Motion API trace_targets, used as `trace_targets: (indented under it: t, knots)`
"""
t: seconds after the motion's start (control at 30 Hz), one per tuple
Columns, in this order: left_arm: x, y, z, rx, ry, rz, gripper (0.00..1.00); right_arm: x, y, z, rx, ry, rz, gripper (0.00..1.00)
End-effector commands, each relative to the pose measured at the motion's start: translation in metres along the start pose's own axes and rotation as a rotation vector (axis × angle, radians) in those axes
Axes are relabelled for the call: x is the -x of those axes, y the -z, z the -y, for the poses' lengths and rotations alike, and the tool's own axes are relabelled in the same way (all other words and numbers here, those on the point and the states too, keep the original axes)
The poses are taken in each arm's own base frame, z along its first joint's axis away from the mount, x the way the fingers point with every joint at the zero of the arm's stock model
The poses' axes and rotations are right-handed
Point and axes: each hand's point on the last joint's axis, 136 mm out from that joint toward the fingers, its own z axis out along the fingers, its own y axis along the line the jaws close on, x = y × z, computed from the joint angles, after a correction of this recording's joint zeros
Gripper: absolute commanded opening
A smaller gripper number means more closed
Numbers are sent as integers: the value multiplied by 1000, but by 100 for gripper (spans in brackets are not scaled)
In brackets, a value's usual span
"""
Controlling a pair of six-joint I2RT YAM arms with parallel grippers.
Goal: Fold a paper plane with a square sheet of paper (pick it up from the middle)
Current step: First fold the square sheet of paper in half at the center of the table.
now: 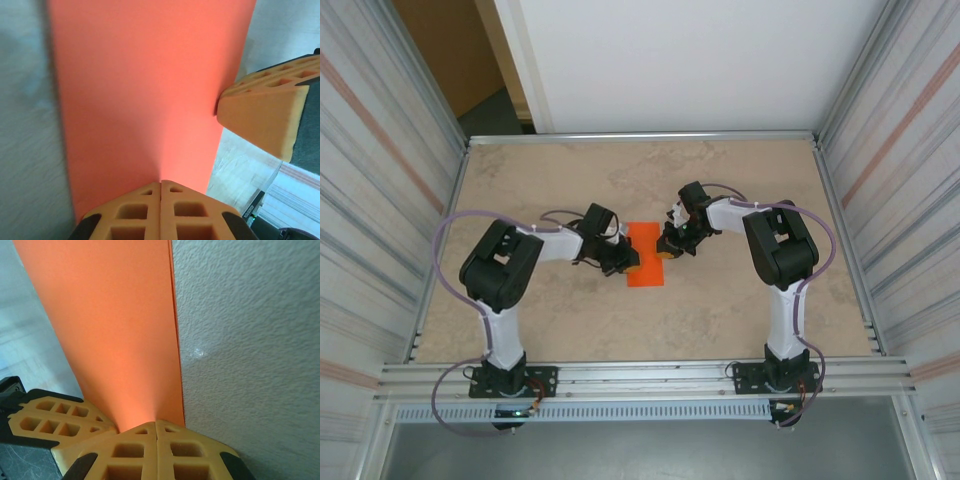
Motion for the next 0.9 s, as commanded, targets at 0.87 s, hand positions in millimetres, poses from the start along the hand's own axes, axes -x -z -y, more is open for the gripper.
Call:
trace_targets:
  t: [0.87]
  knots:
    - [-17,-2,2,7,-47,-47,0,-73,-18,163,-598,-214,-167,0]
